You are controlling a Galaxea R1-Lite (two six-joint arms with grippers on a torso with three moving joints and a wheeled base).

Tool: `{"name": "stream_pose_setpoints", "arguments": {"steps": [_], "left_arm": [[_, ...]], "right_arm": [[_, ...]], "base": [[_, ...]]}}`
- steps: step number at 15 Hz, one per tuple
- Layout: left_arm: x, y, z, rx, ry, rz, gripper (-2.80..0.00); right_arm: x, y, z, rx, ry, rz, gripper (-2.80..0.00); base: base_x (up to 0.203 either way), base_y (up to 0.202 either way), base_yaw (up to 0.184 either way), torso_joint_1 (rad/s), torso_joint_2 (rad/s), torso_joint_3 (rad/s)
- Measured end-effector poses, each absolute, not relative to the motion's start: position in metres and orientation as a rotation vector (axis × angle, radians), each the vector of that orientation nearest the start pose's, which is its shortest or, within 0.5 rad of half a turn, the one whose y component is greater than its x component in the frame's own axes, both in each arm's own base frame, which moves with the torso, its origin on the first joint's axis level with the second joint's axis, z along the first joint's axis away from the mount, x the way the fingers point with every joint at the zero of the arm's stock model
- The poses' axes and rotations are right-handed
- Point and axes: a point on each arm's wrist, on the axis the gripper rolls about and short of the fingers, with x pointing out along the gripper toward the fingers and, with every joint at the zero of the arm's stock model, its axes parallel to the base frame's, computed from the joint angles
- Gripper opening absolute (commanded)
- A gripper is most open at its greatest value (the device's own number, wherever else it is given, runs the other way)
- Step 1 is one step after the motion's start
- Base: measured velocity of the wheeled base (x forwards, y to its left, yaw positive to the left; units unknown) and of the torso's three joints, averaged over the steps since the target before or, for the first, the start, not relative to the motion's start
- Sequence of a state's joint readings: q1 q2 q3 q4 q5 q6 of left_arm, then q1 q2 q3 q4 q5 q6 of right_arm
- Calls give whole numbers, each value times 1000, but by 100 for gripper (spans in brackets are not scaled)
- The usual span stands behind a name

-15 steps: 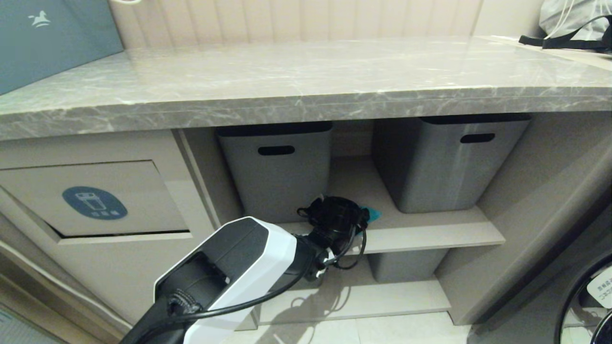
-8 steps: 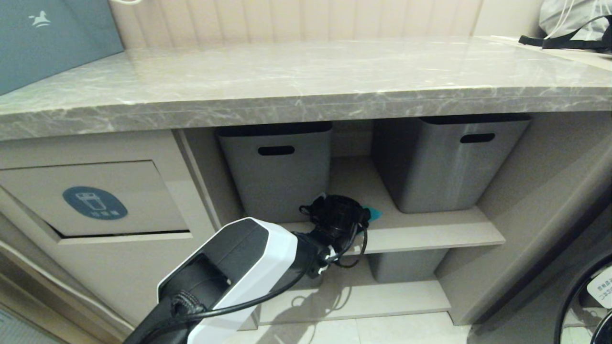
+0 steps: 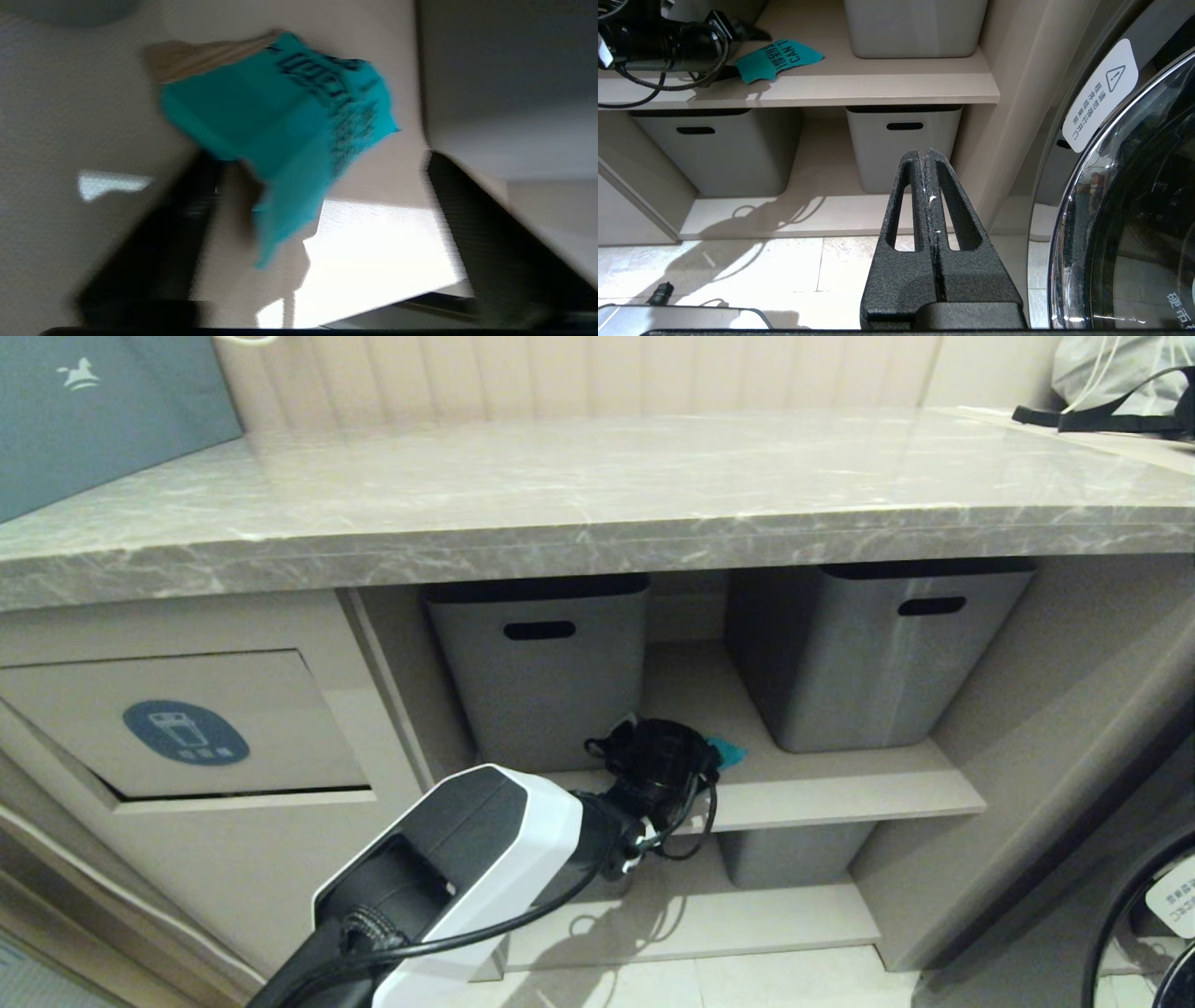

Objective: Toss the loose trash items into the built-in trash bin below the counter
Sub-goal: Pick up the garbage

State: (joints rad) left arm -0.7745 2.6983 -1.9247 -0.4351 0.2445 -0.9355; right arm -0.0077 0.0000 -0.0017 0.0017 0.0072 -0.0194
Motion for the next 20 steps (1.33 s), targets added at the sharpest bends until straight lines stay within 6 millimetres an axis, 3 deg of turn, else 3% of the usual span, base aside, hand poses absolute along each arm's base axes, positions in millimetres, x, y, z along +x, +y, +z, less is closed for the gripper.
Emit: {"name": "stream_pose_setpoints", "arguments": {"steps": [9,13,16,20], "left_arm": [[392,-378,24,-736,506,-320,-280],[389,-376,32,-742,476,-281,-280],[377,-368,38,-739,505,-260,-280],[344,-339,57,-720,544,-238,-280]], "right_arm": [[-23,0,76,-20,0,0,-280],[-23,0,76,-19,0,0,-280],[-23,0,76,-21,0,1,-280],[-23,0,75,-20,1,1,-280]], "base": [[0,0,0,0,0,0],[0,0,0,0,0,0],[0,0,0,0,0,0],[0,0,0,0,0,0]]}}
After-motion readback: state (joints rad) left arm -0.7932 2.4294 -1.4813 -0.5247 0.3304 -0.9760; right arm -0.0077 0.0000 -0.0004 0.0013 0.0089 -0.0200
